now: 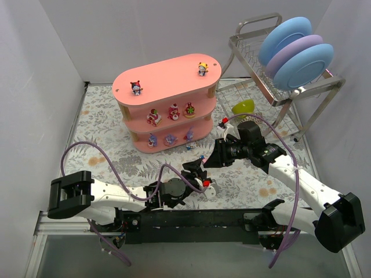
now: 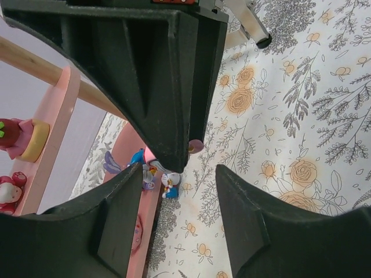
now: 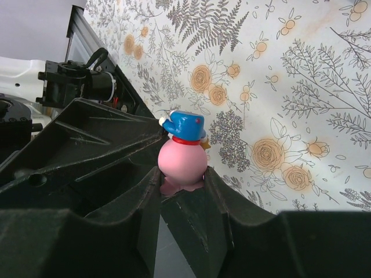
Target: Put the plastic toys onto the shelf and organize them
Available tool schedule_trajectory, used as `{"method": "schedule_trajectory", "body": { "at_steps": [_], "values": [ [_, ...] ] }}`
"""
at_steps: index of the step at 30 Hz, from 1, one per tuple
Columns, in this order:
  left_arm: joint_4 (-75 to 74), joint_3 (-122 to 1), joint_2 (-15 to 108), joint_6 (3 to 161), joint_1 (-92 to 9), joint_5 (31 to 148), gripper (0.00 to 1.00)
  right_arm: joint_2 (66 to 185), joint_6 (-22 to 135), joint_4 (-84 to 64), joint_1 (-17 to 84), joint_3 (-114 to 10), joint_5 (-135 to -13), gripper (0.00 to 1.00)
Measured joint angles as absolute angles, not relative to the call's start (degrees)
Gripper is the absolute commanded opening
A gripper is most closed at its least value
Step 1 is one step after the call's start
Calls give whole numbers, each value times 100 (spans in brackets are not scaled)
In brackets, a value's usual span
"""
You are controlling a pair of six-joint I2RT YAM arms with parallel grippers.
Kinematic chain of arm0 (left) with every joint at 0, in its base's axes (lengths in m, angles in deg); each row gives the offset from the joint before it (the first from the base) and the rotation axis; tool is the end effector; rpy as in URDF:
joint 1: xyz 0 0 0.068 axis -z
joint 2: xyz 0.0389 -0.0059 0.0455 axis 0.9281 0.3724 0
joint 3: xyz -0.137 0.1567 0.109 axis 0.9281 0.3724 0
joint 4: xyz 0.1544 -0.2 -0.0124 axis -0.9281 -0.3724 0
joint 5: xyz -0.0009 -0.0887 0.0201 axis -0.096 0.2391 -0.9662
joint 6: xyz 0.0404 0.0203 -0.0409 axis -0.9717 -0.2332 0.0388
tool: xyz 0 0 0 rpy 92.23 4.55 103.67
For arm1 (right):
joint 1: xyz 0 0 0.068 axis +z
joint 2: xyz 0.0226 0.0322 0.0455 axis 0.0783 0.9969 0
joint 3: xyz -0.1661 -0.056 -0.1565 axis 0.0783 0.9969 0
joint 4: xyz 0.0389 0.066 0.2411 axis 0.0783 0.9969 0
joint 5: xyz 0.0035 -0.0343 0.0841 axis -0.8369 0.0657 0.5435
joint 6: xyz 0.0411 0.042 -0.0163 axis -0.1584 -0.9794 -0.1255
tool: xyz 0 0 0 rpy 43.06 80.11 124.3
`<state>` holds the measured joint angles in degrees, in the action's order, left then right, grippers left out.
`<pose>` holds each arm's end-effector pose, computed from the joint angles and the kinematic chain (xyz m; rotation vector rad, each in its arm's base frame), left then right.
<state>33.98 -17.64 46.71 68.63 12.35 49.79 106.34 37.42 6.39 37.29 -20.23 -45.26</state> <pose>0.0702 -0.2744 0.1827 0.8192 1.5450 -0.5301 0.1942 0.1571 0.2309 -0.5216 2.2813 1.2413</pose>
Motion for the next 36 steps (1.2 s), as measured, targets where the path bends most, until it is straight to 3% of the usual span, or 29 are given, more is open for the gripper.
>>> {"method": "schedule_trajectory", "body": {
  "at_steps": [36],
  "values": [
    [3230,-1869,4312,6371,1412,4992,61,10632,3530,860,3729,-2170,-4353,1]
  ]
}}
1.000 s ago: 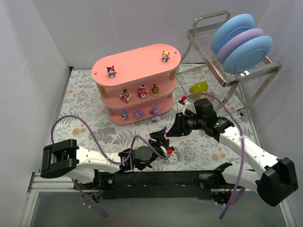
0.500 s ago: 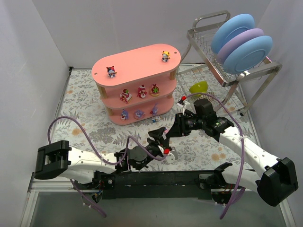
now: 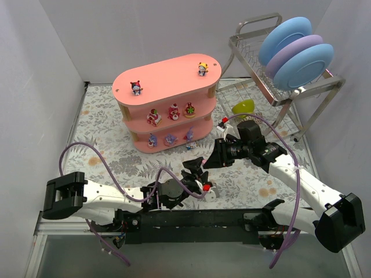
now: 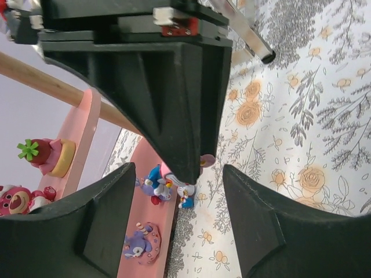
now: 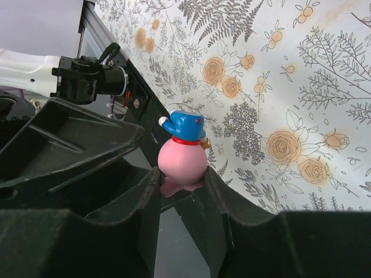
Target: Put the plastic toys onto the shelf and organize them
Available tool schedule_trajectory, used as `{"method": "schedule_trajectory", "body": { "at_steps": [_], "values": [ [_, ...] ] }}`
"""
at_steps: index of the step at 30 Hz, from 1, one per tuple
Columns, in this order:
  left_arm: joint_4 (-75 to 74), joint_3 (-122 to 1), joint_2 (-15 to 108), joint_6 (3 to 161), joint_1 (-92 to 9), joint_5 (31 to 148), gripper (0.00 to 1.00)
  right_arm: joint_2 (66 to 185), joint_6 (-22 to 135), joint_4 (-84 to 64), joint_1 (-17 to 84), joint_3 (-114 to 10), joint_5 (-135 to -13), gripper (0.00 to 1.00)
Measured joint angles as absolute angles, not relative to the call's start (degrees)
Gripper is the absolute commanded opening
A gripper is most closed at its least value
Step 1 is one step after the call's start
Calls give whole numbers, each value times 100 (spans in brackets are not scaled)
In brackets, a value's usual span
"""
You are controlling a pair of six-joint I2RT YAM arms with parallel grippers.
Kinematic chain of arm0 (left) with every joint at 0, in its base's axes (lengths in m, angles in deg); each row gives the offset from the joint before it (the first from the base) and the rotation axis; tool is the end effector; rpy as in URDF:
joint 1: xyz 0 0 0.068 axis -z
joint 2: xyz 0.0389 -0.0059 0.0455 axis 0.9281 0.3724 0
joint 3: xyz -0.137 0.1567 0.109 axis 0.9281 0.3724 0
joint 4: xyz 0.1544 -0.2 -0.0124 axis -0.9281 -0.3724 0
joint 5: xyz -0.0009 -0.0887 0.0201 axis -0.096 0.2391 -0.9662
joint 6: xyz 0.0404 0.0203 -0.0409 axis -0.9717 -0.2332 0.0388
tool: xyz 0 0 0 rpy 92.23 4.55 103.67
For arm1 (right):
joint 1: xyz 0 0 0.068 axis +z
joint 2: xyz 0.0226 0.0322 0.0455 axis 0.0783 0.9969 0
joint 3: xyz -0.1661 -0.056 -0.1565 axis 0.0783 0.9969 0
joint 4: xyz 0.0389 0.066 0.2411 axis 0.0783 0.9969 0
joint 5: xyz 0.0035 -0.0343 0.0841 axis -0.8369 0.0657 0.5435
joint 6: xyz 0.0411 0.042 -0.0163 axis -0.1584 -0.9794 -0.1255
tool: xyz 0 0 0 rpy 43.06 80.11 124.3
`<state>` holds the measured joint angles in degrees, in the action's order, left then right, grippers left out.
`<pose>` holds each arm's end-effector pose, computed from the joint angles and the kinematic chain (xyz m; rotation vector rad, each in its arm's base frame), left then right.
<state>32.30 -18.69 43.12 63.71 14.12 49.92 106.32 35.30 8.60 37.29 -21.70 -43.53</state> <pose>0.0612 -0.2736 0.2017 0.8682 1.4651 -0.5240 0.1926 0.1574 0.2365 -0.4977 2.3121 1.2898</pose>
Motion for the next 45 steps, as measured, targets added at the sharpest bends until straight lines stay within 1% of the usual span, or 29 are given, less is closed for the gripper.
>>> {"method": "schedule_trajectory", "body": {
  "at_steps": [10,22,26,27,29,30,33,34,36,37,39,40,42,43,45],
  "values": [
    [3160,-2004,4555,5753,1412,4959,60,10632,3530,895,3729,-2189,-4340,1],
    [3088,-2137,4848,5381,1375,4985,51,10632,3530,919,3729,-2194,-4259,1],
    [2957,-2179,4852,5335,1321,4985,38,10632,3528,936,3729,-2194,-4257,1],
    [2922,-2188,4852,5333,1303,4983,31,10632,3548,930,3729,-2196,-4268,1],
    [2861,-2207,4852,5296,1286,4979,24,10632,3578,962,3722,-2196,-4307,1],
    [2828,-2220,4852,5287,1270,4979,18,10632,3583,973,3722,-2196,-4318,1],
    [2764,-2255,4852,5287,1255,4979,10,10621,3587,976,3720,-2196,-4331,1],
    [2758,-2262,4852,5287,1255,4979,6,10612,3587,976,3718,-2196,-4334,1],
    [2751,-2273,4852,5289,1255,4979,2,10599,3587,976,3718,-2196,-4345,1],
    [2749,-2275,4852,5292,1253,4979,0,10595,3587,976,3718,-2196,-4349,4],
    [2747,-2275,4850,5316,1242,4979,0,10593,3585,976,3718,-2196,-4353,11],
    [2745,-2275,4850,5340,1233,4979,0,10593,3583,976,3718,-2196,-4360,19],
    [2729,-2277,4843,5394,1222,4985,0,10591,3574,976,3718,-2196,-4371,31],
    [2725,-2279,4841,5425,1222,4988,0,10591,3569,976,3718,-2196,-4373,40],
    [2701,-2284,4828,5510,1211,4996,0,10588,3563,976,3718,-2196,-4377,48]
  ]
}}
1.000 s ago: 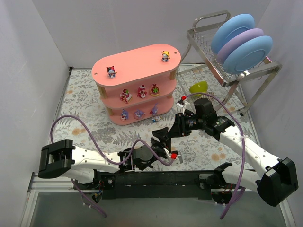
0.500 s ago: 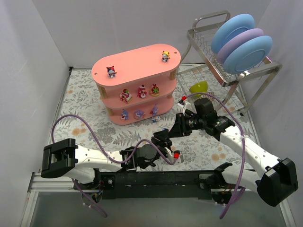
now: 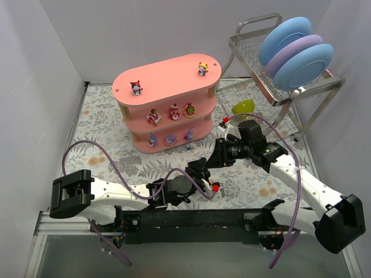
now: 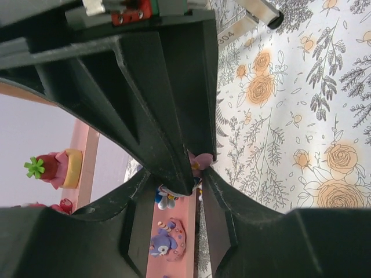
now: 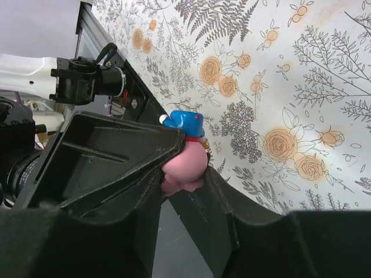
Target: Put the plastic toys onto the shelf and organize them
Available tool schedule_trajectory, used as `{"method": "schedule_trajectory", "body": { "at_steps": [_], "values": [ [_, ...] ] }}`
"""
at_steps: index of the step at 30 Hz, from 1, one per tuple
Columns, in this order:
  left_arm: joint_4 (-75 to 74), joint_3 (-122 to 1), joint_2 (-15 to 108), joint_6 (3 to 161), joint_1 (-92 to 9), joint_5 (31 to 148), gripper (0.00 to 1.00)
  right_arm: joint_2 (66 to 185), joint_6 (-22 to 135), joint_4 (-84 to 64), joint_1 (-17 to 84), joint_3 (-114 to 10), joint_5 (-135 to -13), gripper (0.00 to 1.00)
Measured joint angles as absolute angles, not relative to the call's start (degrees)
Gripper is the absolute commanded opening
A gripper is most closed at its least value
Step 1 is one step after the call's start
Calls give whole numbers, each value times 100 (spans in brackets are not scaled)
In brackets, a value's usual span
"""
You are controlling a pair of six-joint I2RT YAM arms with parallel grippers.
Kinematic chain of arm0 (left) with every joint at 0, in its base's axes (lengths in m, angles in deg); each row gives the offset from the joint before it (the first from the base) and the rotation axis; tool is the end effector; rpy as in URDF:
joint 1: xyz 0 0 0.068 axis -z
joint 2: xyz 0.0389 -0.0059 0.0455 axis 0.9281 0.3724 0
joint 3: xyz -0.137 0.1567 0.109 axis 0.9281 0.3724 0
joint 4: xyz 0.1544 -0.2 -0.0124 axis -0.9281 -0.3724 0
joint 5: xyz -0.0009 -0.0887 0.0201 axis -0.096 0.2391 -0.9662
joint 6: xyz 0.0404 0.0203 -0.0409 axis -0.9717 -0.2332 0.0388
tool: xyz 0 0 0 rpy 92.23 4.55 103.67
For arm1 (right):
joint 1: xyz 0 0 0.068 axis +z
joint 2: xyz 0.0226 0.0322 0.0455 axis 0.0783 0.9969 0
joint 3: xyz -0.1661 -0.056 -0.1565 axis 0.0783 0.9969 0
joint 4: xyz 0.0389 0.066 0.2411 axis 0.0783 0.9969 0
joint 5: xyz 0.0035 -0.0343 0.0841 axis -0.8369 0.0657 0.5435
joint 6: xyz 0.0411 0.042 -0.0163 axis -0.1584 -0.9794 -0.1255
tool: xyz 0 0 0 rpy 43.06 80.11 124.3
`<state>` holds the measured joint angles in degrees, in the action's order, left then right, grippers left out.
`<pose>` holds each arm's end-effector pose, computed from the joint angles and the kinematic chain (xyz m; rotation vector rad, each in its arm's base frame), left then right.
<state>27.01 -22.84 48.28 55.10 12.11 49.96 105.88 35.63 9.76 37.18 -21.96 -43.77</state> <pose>0.0734 -0.2864 0.1910 1.0313 1.4515 -0.3222 0.1914 0.1559 0.2379 -0.4968 2.3181 1.2805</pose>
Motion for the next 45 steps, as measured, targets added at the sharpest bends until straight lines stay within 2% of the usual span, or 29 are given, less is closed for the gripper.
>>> {"method": "schedule_trajectory", "body": {
  "at_steps": [3,6,9,18,27,37,45],
  "values": [
    [2590,-2286,4778,5705,1135,5018,0,10582,3543,976,3720,-2207,-4347,62],
    [2412,-2286,4728,5906,1004,5029,0,10560,3550,978,3720,-2262,-4294,68],
    [2253,-2286,4662,6148,875,5062,0,10534,3569,976,3718,-2331,-4231,70],
    [1938,-2286,4459,7403,529,5189,0,10346,3784,987,3687,-2395,-4297,70],
    [1311,-2382,3821,9884,33,5442,0,9865,4208,849,3600,-2393,-4976,68],
    [778,-2546,3268,12408,-177,5674,0,9410,4479,-415,3584,-1706,-5068,66],
    [242,-2909,3143,13964,-275,5412,0,9106,4547,-1219,3582,-1158,-5081,65]
  ]
}}
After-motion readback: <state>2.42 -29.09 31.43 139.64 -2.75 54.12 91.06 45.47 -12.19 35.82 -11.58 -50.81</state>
